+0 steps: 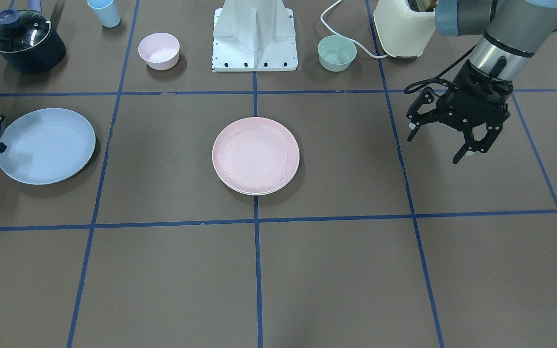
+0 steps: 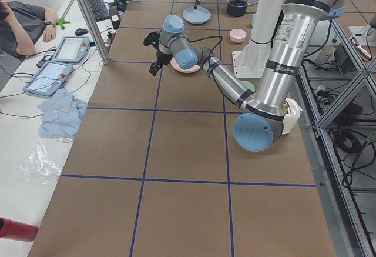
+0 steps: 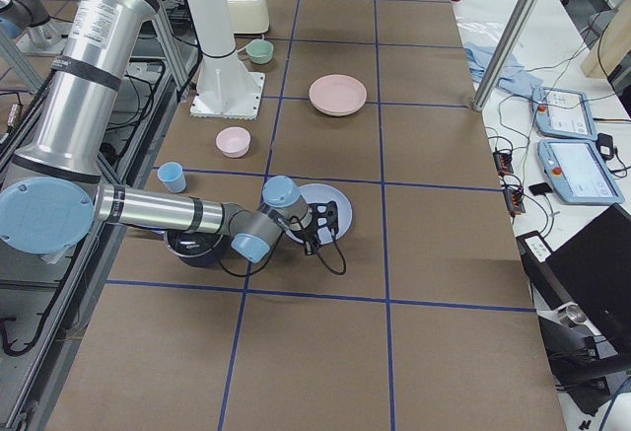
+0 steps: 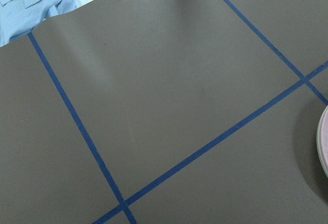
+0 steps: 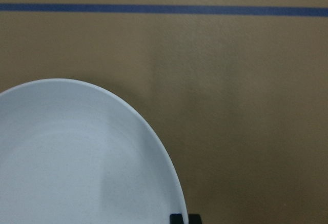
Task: Stack three plates with pink and blue
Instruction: 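Lift the light blue plate and lower it onto the pink plate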
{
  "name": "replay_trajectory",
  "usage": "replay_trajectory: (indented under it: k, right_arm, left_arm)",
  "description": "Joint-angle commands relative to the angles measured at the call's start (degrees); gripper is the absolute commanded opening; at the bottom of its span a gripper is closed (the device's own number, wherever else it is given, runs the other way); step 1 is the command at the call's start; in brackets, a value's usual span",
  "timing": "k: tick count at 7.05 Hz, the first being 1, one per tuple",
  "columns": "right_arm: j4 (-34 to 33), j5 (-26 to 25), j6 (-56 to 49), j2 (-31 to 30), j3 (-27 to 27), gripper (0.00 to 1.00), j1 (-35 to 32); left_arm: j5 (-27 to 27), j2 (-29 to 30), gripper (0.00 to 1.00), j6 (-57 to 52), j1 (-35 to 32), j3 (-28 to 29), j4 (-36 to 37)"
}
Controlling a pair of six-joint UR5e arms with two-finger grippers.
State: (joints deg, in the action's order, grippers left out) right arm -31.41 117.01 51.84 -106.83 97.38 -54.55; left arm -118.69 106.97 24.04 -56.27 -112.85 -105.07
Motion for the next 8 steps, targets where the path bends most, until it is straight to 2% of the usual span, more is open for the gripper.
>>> replay_trajectory:
  k: [1, 3, 5, 6, 7, 8]
  right_arm:
    - [-10.55, 6.21, 0.19, 6.87, 6.64, 0.00, -4.86]
    - [-15.07, 6.39, 12.94, 19.05, 8.87, 0.00, -3.65]
    - [-17.78, 5.69, 24.22, 29.26, 8.96, 0.00, 3.28]
    - [-23.12, 3.17, 26.62, 34.18, 8.97, 0.00, 6.88]
    - [-30.65, -3.91, 26.90, 37.63, 10.62, 0.00, 12.39]
    - [-35.86, -8.42, 27.34, 39.84, 11.51, 0.00, 16.97]
  left_arm:
    - [-0.05, -0.01, 1.00, 0.30, 0.01, 0.00, -0.05]
    - [-0.05, -0.01, 1.00, 0.39, 0.02, 0.00, -0.05]
    - [0.03, -0.01, 1.00, 0.48, 0.02, 0.00, -0.05]
    - [-0.05, -0.01, 1.00, 0.48, 0.02, 0.00, -0.05]
    - [-0.05, -0.01, 1.00, 0.48, 0.02, 0.09, -0.05]
    - [-0.05, -0.01, 1.00, 0.48, 0.19, 0.35, -0.05]
